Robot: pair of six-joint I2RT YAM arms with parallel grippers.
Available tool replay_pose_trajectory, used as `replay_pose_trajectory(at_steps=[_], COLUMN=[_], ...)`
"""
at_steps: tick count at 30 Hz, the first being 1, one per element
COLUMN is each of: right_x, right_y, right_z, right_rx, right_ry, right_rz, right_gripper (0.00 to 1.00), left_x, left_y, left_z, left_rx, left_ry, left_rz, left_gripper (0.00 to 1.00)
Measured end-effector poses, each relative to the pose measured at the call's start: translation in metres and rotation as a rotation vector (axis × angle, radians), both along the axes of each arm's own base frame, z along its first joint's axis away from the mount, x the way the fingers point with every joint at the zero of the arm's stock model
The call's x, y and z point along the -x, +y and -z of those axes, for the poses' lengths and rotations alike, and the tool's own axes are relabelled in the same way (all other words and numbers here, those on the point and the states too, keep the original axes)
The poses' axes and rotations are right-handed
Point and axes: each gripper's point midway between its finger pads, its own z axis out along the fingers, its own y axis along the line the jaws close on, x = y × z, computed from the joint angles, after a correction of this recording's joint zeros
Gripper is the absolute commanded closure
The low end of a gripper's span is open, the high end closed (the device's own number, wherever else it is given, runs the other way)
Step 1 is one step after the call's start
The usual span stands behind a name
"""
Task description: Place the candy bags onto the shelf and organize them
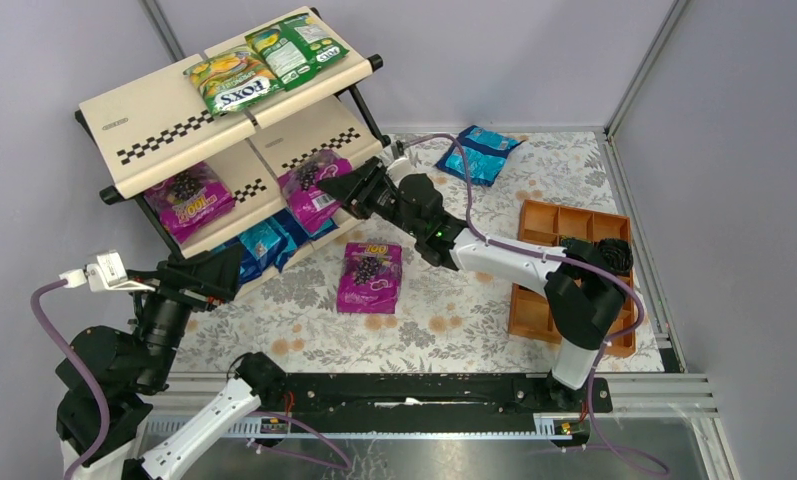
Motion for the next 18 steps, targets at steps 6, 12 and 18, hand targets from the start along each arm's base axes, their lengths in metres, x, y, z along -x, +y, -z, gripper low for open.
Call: replay_pose_trajectory(at_steps=[6,12,18], right_x=[-0.004,-0.006,-0.022], right_y=[0.005,0.006,0.019], right_z=[-0.024,-0.027,-0.043], right_rx=[-0.038,-0.022,-0.043], right_ry=[-0.034,-0.045,-0.060], right_rz=[0.002,0.009,0.033], right_gripper=[0.56,0.55,0.56], left_x=[0.001,0.006,0.007], left_y=[0.000,0.003,0.004], left_z=[0.000,-0.002,-0.004], left_rx=[0.002,0.013,0.017], left_ry=[-0.004,-0.019,-0.024], left_rz=[0.007,0.006,0.007], left_gripper=[0.01,0.01,0.01])
